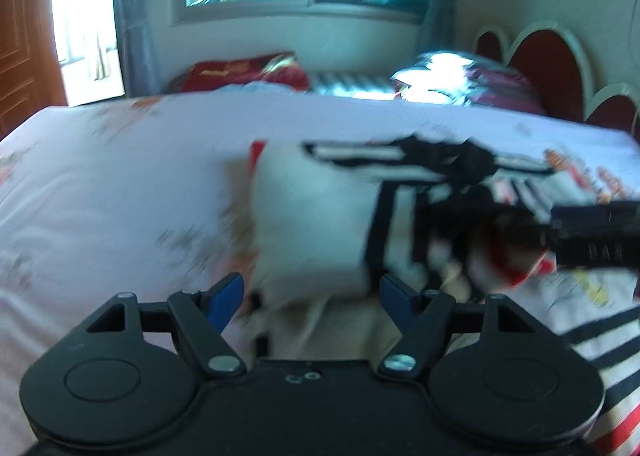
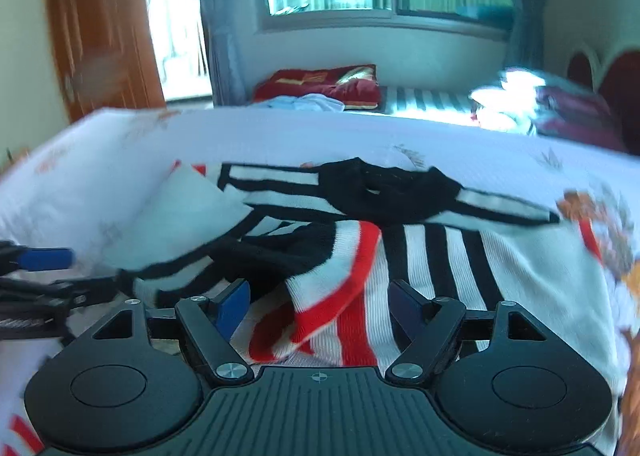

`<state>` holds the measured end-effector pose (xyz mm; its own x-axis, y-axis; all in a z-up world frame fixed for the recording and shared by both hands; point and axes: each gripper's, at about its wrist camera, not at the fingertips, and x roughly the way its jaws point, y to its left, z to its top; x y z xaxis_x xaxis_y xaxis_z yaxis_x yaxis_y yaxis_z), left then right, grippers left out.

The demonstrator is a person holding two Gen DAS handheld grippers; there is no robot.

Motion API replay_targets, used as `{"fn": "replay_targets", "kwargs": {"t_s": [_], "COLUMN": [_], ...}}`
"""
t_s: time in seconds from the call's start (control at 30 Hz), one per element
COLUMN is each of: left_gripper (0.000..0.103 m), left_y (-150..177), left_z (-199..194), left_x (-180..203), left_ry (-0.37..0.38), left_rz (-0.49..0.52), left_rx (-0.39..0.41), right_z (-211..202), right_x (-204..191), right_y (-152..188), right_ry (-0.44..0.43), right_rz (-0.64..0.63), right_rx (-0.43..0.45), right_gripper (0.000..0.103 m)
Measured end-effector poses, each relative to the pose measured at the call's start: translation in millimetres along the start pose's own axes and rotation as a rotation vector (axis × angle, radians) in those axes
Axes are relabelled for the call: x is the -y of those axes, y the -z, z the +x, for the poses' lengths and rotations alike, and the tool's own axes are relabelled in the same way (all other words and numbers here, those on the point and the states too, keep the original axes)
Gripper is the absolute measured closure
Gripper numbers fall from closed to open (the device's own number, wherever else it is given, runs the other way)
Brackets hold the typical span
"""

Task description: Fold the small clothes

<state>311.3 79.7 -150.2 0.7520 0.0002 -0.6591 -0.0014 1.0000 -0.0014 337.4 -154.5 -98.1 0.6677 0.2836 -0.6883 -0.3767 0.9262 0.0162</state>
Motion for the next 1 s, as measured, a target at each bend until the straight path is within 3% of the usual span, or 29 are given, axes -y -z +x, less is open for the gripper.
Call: {"fn": "replay_targets", "kwargs": {"t_s": [0.07, 0.1, 0.13, 0.2, 0.3, 0.33, 0.4, 0.5, 0.63, 0.7, 0.83, 1.0], "left_gripper": [0.032, 0.033, 0.037, 0.044, 0.051, 0.053, 0.069, 0.08, 0.08, 0.08, 0.079, 0.075], "left_y": [8.3, 10.9, 12.2, 13.1, 10.2, 8.5, 6.9, 9.0, 11.8, 10.5, 8.7, 7.4], "left_z": [5.5, 9.6, 14.4, 23.7, 32.4, 35.4, 40.1, 40.3, 40.9, 40.6, 39.7, 34.5], "left_x": [-1.0, -0.3, 0.4, -0.4, -4.1, -5.6, -10.6, -14.2, -20.3, -22.4, -25.4, -27.8], "left_ry": [-0.029, -0.043, -0.055, -0.068, -0.099, -0.109, -0.102, -0.056, -0.037, -0.027, -0.009, 0.011], "left_rz": [0.028, 0.044, 0.055, 0.053, 0.031, 0.025, 0.004, -0.045, -0.11, -0.109, -0.103, -0.087], "left_rx": [-0.005, -0.007, -0.011, -0.013, 0.018, 0.024, 0.023, 0.018, 0.01, 0.001, -0.021, -0.05], "right_z": [10.8, 15.0, 19.7, 22.9, 12.2, 5.6, -6.9, -14.7, -4.6, -8.5, -17.2, -29.5], "right_x": [-5.0, -5.9, -3.4, 2.9, 16.1, 22.6, 40.4, 74.3, 103.4, 107.1, 117.3, 132.7], "right_y": [-1.1, -2.6, -4.2, -8.2, -16.3, -18.4, -21.4, -13.5, 11.6, 19.7, 24.9, 30.0], "right_ry": [0.027, 0.036, 0.037, 0.038, 0.034, 0.038, 0.055, 0.102, 0.082, 0.064, 0.066, 0.04], "right_rz": [-0.035, -0.039, -0.029, 0.009, 0.065, 0.095, 0.162, 0.256, 0.353, 0.37, 0.419, 0.495], "right_rx": [-0.003, -0.008, -0.019, -0.02, 0.016, 0.035, 0.062, 0.037, -0.094, -0.09, -0.074, -0.064], "right_gripper": [0.038, 0.055, 0.066, 0.073, 0.094, 0.097, 0.097, 0.098, 0.097, 0.097, 0.076, 0.073]}}
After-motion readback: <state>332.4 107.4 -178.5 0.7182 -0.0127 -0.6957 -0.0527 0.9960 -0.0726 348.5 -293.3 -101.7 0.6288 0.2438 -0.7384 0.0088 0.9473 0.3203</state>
